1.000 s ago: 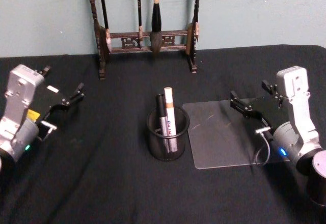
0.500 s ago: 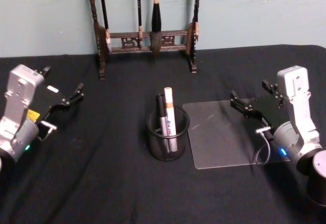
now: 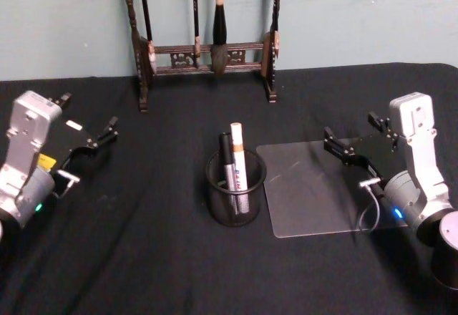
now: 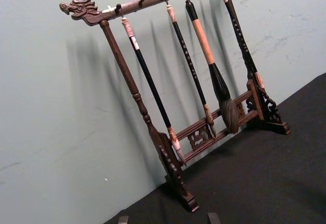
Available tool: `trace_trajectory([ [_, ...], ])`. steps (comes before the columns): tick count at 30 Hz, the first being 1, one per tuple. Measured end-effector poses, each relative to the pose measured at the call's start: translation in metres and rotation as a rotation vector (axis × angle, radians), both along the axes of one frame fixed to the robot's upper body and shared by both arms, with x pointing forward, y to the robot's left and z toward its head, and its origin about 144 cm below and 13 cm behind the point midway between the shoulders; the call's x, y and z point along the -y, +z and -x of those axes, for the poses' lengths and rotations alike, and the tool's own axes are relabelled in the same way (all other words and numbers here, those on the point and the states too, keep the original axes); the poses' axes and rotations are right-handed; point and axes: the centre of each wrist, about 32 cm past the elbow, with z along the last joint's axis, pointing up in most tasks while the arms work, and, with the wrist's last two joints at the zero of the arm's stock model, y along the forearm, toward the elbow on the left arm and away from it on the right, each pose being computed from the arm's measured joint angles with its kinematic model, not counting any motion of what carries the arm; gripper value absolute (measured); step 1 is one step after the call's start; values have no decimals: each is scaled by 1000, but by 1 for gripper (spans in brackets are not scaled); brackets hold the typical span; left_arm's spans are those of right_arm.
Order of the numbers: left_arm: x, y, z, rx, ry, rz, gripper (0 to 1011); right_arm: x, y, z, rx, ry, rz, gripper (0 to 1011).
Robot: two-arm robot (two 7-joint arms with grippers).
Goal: Pick up the water-based marker from the table and place it into the pen holder.
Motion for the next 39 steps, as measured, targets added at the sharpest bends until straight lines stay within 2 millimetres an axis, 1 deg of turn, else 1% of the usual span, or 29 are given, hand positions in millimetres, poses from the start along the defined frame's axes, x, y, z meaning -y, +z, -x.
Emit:
trace_trajectory([
  [39, 0, 0, 0, 0, 0, 0, 1001, 0, 0, 0, 0, 0, 0, 1002],
])
